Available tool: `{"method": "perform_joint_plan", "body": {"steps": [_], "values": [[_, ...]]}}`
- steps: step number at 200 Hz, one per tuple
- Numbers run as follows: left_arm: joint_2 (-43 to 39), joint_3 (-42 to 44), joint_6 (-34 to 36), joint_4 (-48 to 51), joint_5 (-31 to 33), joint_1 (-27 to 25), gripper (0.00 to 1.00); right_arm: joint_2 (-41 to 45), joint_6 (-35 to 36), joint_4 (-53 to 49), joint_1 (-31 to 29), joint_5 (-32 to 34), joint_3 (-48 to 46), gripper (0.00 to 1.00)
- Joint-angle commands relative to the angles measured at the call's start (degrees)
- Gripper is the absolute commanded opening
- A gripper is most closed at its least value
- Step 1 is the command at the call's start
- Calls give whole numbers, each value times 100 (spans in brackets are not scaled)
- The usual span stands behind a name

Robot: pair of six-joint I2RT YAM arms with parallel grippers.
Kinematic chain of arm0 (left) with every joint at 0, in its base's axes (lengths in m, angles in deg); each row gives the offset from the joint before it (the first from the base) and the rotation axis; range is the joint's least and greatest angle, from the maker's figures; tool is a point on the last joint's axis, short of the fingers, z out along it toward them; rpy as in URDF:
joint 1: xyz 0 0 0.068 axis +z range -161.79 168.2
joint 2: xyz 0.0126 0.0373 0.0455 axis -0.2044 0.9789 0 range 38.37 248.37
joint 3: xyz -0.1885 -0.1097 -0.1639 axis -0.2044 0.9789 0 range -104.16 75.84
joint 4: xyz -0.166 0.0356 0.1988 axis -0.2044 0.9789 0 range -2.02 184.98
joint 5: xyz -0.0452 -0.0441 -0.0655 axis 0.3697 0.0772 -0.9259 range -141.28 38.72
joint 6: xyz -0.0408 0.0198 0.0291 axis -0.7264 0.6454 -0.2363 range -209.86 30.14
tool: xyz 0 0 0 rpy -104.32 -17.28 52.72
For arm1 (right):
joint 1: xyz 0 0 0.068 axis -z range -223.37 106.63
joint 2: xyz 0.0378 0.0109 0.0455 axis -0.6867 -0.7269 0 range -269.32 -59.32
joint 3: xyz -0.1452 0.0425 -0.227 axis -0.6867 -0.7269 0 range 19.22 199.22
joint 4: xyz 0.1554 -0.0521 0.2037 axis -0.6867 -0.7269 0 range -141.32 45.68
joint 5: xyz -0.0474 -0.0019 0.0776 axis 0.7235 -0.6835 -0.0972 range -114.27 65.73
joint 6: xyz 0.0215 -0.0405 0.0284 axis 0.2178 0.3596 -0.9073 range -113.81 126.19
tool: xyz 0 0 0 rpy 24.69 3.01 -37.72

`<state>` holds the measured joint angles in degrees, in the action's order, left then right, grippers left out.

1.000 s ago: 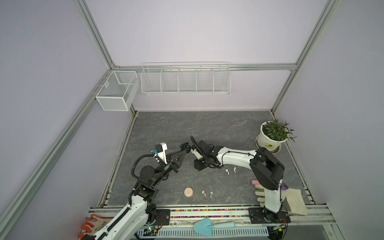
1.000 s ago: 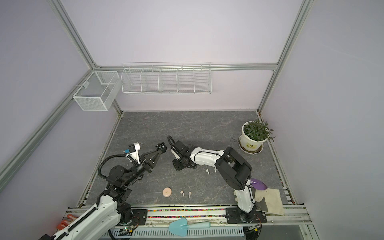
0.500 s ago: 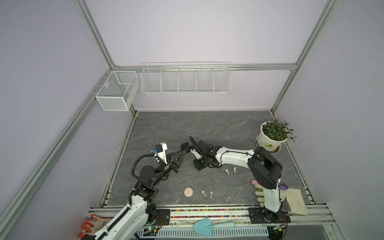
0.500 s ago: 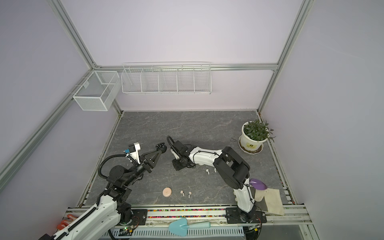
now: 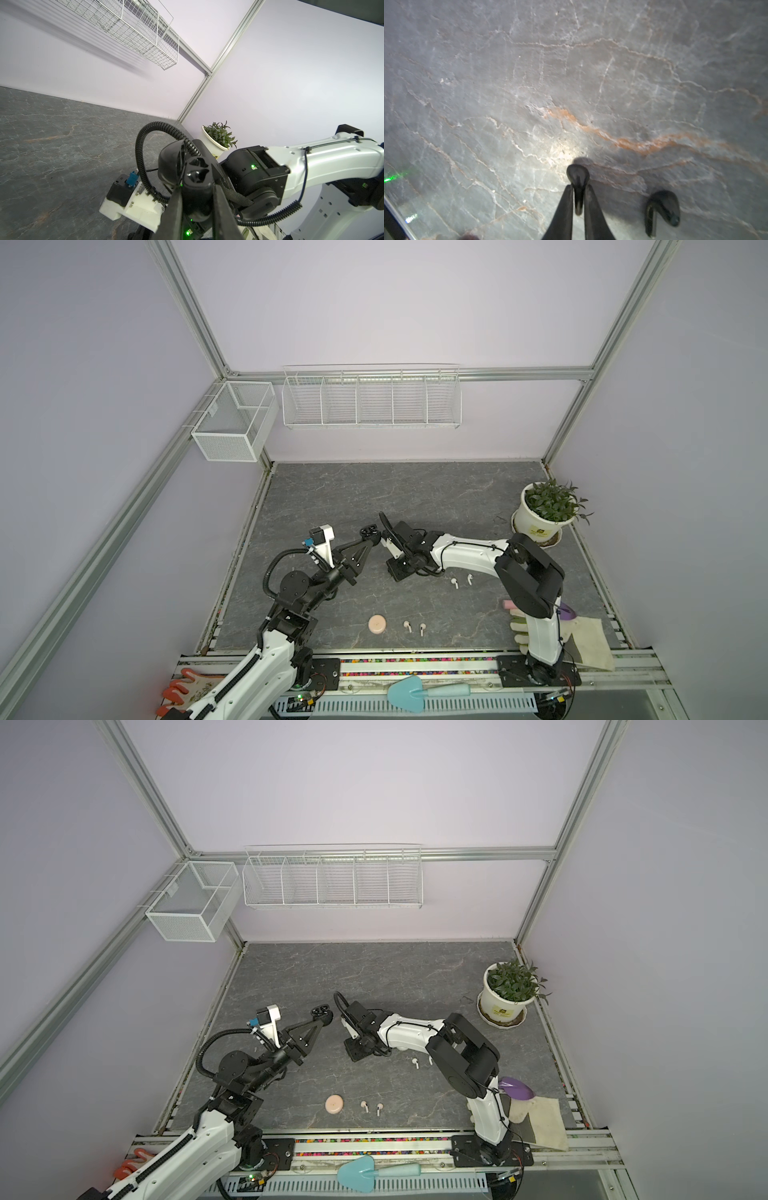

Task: Insert the wireless bluetooth earbuds into the charging case
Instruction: 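Grasp the nearer black earbud with the right gripper, then lift the black earbud and carry it toward the case in the left gripper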

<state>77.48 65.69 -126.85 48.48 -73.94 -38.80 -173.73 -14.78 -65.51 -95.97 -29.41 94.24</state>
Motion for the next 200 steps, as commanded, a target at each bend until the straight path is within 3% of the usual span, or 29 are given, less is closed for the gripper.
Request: {"method": "perform_joint_plan", "body": {"steps": [1, 106, 200], "values": [[-35, -5, 43, -13, 69, 20, 0, 107, -47, -26, -28, 30, 4, 14], [-141, -4, 9, 22, 120, 20, 0, 548, -247, 285, -5, 94, -357, 9], [685, -392, 10, -1074, -55, 20, 0, 1963, -189, 360, 248, 1139, -796, 7]]}}
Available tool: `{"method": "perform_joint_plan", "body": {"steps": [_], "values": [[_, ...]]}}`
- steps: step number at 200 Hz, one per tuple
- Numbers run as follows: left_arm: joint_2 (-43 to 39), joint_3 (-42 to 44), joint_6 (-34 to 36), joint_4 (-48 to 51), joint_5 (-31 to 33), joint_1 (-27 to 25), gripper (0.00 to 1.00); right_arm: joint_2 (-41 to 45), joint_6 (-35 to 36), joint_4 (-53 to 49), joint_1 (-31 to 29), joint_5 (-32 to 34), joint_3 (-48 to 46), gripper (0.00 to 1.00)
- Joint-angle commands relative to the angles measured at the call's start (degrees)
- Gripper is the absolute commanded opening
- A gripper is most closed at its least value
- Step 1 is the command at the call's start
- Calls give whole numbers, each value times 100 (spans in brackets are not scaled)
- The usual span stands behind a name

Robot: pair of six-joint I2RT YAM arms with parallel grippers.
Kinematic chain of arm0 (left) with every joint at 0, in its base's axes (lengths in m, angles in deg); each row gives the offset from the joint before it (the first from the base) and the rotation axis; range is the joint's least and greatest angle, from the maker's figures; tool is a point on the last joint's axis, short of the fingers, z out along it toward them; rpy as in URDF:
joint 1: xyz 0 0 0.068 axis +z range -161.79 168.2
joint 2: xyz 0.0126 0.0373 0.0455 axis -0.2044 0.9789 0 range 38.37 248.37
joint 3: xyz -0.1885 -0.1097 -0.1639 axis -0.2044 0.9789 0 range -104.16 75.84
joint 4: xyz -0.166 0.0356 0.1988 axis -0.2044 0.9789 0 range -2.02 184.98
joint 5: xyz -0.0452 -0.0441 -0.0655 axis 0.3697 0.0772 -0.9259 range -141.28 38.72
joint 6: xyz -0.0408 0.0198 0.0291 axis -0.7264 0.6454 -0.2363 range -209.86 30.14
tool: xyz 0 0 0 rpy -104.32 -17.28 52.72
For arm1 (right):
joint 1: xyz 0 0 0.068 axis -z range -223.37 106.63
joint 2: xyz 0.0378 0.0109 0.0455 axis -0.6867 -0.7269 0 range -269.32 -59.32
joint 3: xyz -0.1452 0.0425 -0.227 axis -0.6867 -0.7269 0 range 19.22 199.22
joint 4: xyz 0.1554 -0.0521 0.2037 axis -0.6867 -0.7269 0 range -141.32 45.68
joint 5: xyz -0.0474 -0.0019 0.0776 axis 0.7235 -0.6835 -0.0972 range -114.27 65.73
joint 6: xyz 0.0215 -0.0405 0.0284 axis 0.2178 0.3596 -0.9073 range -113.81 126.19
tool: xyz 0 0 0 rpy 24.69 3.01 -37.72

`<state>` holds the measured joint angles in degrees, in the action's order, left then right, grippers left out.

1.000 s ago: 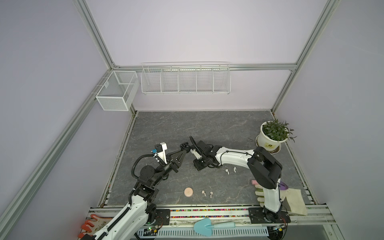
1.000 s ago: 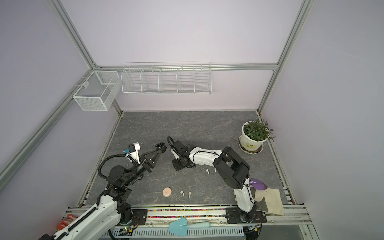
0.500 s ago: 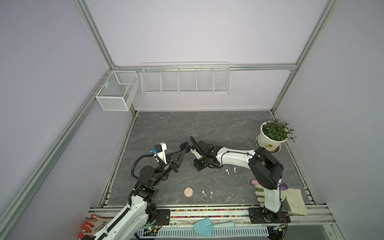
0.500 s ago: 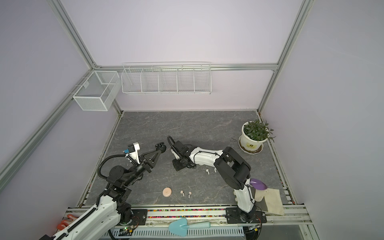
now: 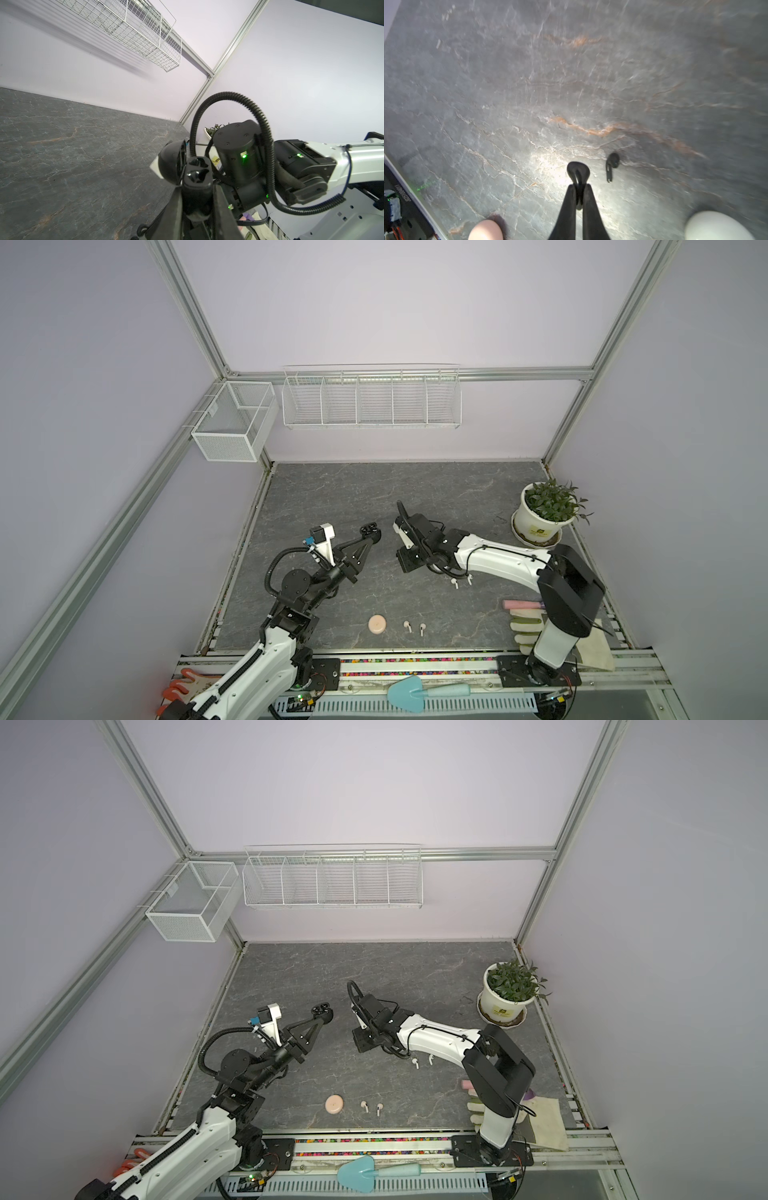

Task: Insert the wireless bluetooth earbuds into the charging case
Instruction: 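Lift the black earbud and carry it toward the case in the left gripper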

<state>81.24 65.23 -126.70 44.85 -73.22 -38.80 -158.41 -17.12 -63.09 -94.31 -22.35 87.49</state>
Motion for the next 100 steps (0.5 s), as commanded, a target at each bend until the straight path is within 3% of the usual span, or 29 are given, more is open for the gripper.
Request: {"method": "perform_joint_plan", "body": {"steps": [1, 57, 100], "values": [[322, -355, -11, -730, -131, 20, 0, 450, 50, 118, 87, 437, -121, 7], [1191, -622, -298, -2039, -434, 11, 0, 1385, 211, 48, 357, 674, -51, 7], [1335, -971, 92, -1635, -536, 11, 0, 2031, 426, 304, 327, 722, -21, 7]]}}
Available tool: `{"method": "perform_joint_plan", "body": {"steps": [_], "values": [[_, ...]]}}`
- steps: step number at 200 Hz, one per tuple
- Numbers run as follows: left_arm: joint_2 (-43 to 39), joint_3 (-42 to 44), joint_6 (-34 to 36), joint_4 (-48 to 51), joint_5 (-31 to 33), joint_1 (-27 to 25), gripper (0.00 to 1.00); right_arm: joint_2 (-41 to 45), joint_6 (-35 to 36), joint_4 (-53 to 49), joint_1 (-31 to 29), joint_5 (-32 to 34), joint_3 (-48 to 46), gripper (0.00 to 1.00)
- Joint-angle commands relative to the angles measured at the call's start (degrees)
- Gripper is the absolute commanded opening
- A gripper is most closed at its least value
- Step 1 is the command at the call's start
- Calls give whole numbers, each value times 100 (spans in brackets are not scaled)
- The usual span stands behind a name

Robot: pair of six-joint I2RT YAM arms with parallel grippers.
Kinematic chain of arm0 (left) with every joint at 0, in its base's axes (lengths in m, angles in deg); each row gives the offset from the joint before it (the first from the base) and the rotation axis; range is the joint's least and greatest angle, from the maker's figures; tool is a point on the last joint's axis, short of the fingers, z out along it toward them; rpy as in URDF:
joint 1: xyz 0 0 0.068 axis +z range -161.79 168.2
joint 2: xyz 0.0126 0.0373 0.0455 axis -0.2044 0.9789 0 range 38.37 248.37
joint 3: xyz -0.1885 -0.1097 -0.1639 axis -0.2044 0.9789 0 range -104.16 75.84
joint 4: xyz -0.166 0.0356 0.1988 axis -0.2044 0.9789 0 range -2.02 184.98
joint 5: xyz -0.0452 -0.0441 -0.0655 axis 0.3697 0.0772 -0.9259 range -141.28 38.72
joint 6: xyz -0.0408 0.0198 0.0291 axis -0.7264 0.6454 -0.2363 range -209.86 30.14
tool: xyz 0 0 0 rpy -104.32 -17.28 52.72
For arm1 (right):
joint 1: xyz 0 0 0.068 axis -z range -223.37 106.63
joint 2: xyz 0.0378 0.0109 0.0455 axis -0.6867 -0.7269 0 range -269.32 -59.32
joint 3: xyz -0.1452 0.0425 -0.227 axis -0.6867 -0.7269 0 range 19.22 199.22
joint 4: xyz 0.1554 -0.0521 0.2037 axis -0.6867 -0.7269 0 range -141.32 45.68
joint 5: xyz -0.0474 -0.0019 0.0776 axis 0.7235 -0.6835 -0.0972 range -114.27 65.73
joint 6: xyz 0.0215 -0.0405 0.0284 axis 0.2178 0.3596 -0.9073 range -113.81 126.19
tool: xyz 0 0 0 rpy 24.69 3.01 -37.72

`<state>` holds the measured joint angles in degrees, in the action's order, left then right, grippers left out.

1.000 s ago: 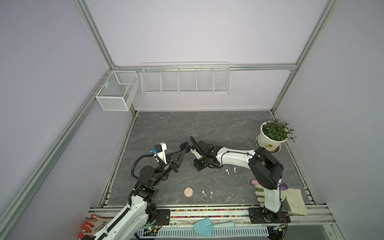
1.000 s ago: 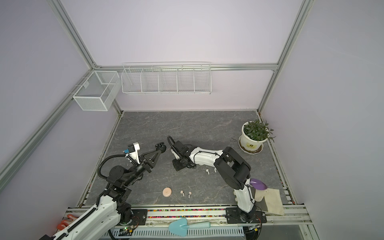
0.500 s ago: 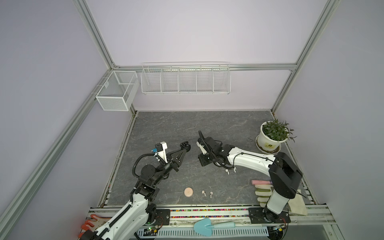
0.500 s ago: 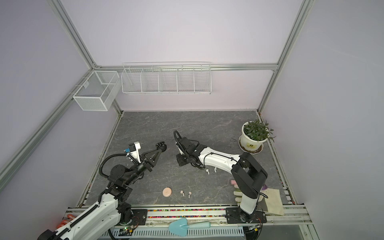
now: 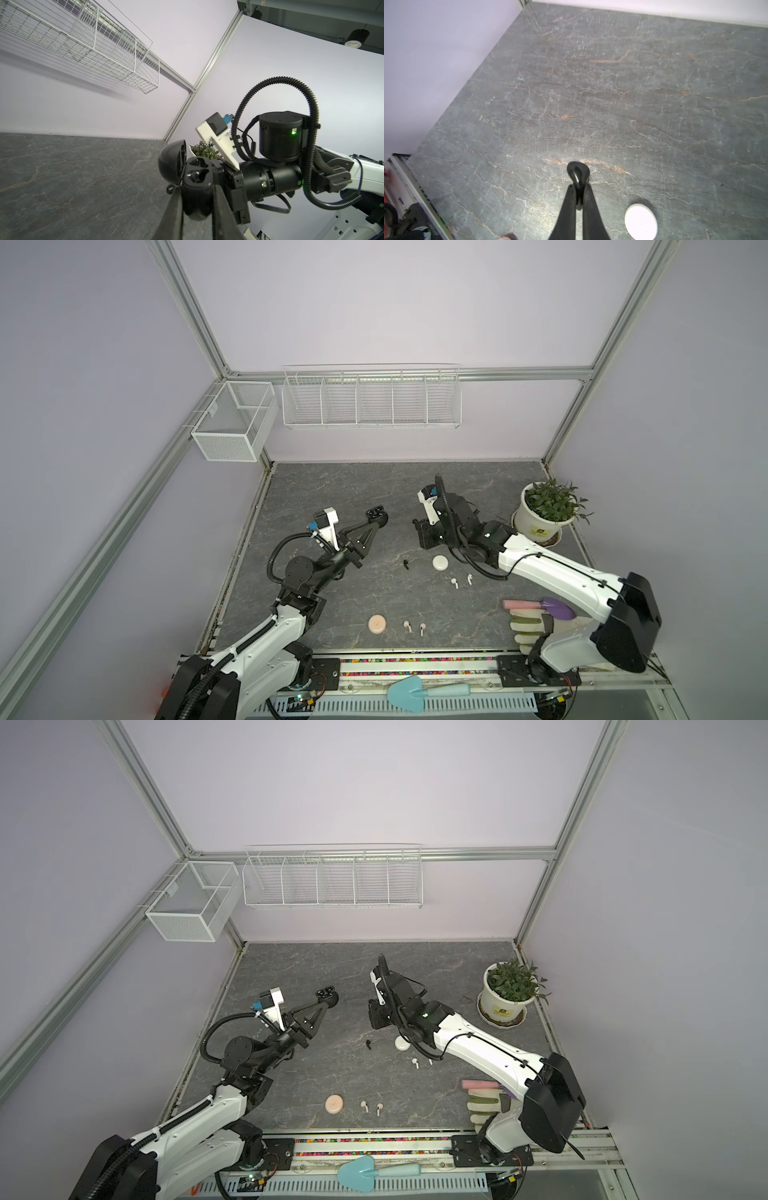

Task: Insert the wireless bluetooth earbuds into the charging case
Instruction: 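Lift the black earbud and carry it toward the case in the left gripper, then insert the black earbud into the open case slot with the right gripper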

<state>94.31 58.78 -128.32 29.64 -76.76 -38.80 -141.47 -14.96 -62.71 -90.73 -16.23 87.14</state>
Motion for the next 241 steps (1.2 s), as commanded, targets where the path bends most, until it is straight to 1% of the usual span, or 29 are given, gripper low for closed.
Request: {"method": "perform_joint_plan", "body": {"steps": [1, 12, 32, 53, 77, 92, 106, 132, 159, 176, 210, 241], "values": [[34, -330, 274, -106, -188, 11, 0, 348, 209, 275, -39, 110, 17, 7], [90, -345, 502, -226, -252, -3, 0, 494, 325, 380, -100, 103, 49, 7], [370, -244, 999, -830, -415, -61, 0, 742, 597, 596, -246, 140, 89, 7], [831, -318, 1500, -1365, -850, -163, 0, 964, 886, 742, -336, 133, 133, 7], [1487, -406, 1780, -2277, -1400, -170, 0, 1145, 1174, 953, -427, -15, 110, 7], [1630, -500, 1911, -2281, -1602, -174, 0, 1232, 1355, 1113, -483, -137, 29, 7], [1641, -484, 2091, -2274, -1610, -174, 0, 1340, 1461, 1347, -510, -267, -117, 7], [1704, -498, 2353, -2270, -1734, -174, 0, 1421, 1590, 1831, -512, -741, -381, 7], [1803, -555, 2431, -2278, -1862, -215, 0, 1335, 1704, 2003, -513, -1200, -442, 7], [1799, -529, 2508, -2278, -1821, -235, 0, 1320, 1776, 2100, -512, -1433, -518, 7], [1790, -500, 2532, -2273, -1811, -235, 0, 1454, 2009, 2293, -505, -1757, -774, 7], [1737, -488, 2510, -2278, -1802, -235, 0, 1417, 2202, 2213, -461, -2003, -815, 7]]}}
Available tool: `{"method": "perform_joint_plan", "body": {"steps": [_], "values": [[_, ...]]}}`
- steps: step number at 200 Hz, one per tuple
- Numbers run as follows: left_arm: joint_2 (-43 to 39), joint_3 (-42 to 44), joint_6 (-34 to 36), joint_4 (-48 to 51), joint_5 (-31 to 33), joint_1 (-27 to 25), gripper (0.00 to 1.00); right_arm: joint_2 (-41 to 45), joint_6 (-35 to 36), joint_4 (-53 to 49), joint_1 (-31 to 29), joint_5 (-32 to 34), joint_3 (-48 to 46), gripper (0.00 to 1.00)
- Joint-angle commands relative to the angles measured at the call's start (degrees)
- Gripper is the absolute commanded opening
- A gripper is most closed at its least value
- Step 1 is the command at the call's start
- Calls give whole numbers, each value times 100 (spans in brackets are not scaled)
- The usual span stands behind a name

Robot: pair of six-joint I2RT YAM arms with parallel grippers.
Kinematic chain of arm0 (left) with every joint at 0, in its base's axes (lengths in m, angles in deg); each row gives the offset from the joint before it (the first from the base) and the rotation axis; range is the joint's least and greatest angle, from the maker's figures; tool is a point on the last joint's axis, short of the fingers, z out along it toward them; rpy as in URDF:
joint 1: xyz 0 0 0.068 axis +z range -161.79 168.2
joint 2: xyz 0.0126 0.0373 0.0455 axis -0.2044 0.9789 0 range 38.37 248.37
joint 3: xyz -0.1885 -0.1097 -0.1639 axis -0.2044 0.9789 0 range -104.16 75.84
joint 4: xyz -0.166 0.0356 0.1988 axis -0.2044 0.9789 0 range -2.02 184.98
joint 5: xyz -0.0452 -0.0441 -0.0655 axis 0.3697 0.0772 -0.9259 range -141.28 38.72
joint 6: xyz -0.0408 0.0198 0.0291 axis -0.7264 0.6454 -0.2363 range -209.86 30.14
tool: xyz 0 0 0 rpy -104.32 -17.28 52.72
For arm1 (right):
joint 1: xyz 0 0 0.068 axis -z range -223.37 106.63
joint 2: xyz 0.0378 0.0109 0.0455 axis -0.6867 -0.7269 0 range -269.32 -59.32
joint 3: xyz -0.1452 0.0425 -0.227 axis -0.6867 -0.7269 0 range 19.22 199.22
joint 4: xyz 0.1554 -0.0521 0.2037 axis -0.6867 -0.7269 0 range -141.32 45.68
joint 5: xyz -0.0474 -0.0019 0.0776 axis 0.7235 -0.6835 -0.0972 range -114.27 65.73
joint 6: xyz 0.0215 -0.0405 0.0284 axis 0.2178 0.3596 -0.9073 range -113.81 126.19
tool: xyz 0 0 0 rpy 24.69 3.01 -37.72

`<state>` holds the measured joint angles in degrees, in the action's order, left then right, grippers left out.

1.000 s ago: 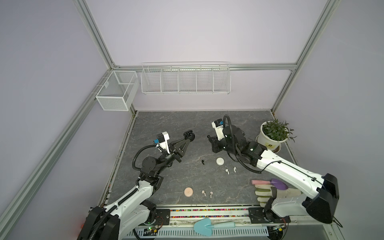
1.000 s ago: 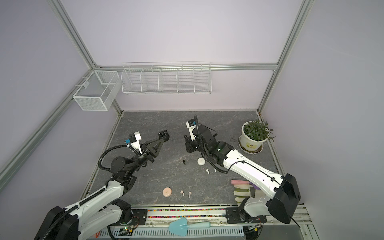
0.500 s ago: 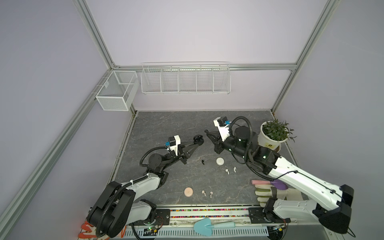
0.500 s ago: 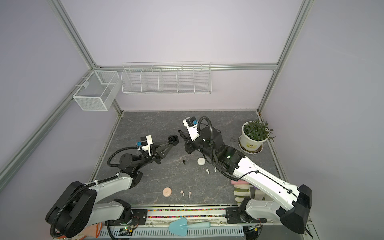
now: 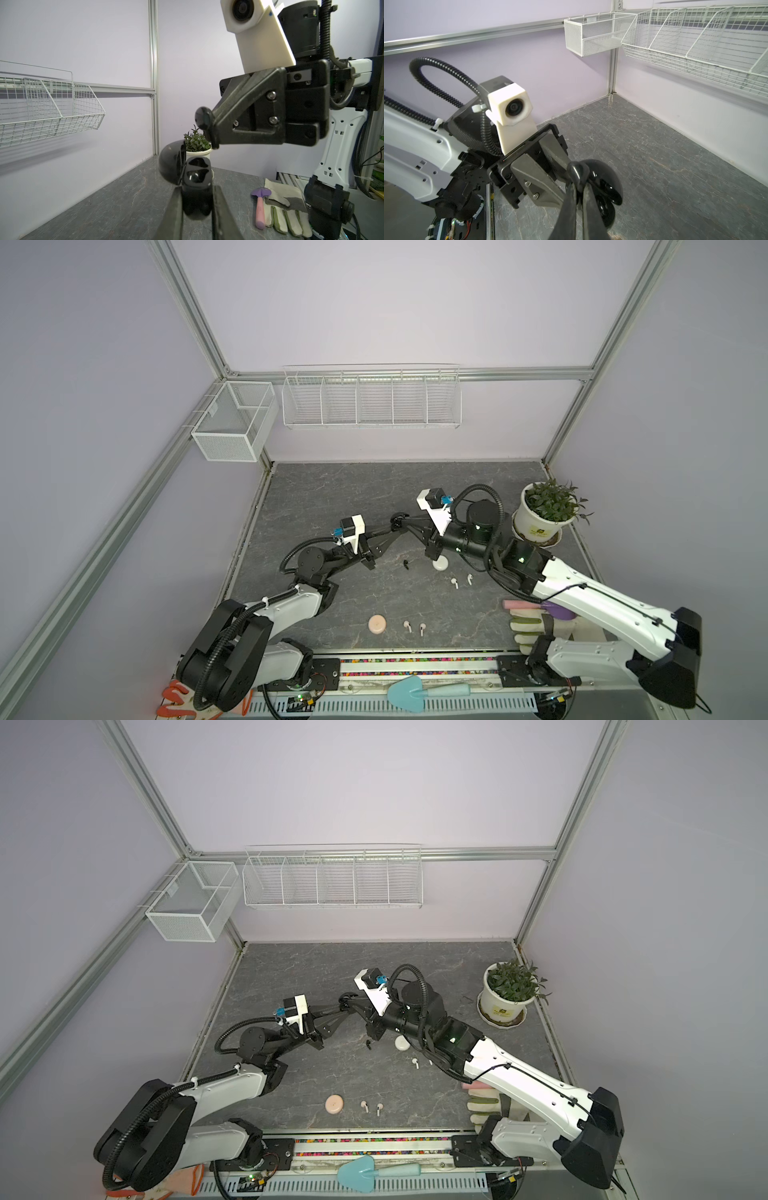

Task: Insert the wireless bluetooth earbuds into the charging case
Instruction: 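Insert the black earbud into the open case slot with the right gripper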

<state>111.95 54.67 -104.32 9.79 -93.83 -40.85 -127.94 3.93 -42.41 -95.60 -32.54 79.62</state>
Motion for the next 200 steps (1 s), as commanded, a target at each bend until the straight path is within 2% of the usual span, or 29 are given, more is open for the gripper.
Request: {"method": "perform_joint_plan", "body": {"steps": [1, 200], "values": [[-27, -74, 106, -289, -87, -30, 0, 62, 318, 180, 27, -379, -64, 7], [-125, 38, -43, -293, 102, -30, 0, -222, 274, 28, 90, -280, 332, 7]]}}
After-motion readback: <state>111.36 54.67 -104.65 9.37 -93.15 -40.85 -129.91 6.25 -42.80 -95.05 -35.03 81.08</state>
